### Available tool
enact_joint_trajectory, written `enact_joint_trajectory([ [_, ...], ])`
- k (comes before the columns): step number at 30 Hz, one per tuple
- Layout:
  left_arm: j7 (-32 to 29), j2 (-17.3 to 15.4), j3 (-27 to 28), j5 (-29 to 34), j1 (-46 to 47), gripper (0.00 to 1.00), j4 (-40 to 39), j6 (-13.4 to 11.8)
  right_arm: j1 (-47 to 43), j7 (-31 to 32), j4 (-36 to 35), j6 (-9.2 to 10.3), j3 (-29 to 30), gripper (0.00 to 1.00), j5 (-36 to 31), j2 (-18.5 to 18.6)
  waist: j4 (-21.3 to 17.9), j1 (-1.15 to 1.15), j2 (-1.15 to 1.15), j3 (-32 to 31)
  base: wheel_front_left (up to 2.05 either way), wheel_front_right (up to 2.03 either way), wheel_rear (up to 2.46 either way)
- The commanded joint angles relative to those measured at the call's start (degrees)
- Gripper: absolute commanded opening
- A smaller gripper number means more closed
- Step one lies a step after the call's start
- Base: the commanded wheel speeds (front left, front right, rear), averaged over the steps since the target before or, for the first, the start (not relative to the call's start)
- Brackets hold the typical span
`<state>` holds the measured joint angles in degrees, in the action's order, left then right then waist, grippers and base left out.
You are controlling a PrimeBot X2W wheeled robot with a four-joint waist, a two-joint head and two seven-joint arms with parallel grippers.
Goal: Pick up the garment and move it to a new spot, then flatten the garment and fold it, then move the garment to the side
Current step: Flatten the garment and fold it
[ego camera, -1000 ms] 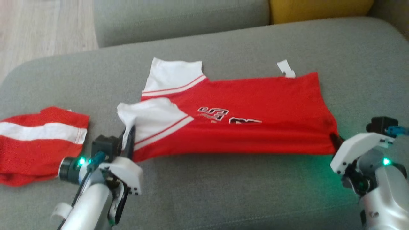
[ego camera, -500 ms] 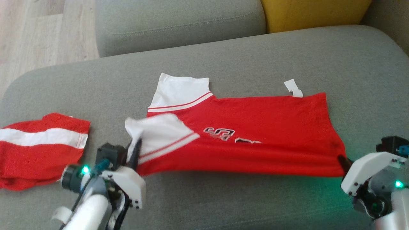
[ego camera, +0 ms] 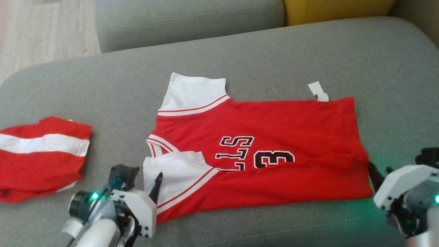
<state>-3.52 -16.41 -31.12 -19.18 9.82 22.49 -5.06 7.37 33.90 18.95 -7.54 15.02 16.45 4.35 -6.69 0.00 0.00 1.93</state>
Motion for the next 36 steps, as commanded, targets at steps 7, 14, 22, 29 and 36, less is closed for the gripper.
enact_joint_trajectory([
  [7, 6.77, -3.19, 6.99, -0.08, 9.02, 1.0, -6.0, -2.79, 6.14, -10.5, -6.14, 0.05, -2.02, 1.0, -2.12, 0.03, -0.5, 0.0, 0.0, 3.14, 0.0, 0.0, 0.0],
  [14, 3.31, -6.55, 9.41, -1.61, 25.58, 1.0, -6.75, 2.56, 16.05, -21.17, -6.17, 0.05, -8.01, 1.0, -3.79, 0.92, -3.64, 0.0, 0.0, 11.63, 0.0, 0.0, 0.0],
  [22, -10.39, -8.59, 6.28, -5.48, 39.53, 1.0, 4.14, 11.07, 24.61, -25.64, -4.2, 0.05, -12.33, 1.0, -5.35, 1.27, -7.92, 0.0, 0.0, 18.61, 0.0, 0.0, 0.0],
  [29, -16.89, -11.8, 0.92, -6.62, 47.85, 1.0, 14.41, 12.46, 29.72, -27.62, -1.36, 0.05, -14.94, 1.0, -5.13, 1.14, -11.56, 0.0, 0.0, 22.57, 0.0, 0.0, 0.0],
  [36, -15.32, -12.56, -3.62, -9.85, 51.34, 1.0, 19.07, 12.53, 30.64, -29.21, 0.94, 0.05, -15.2, 1.0, -4.8, 0.93, -13.33, 0.0, 0.0, 23.66, 0.0, 0.0, 0.0],
])
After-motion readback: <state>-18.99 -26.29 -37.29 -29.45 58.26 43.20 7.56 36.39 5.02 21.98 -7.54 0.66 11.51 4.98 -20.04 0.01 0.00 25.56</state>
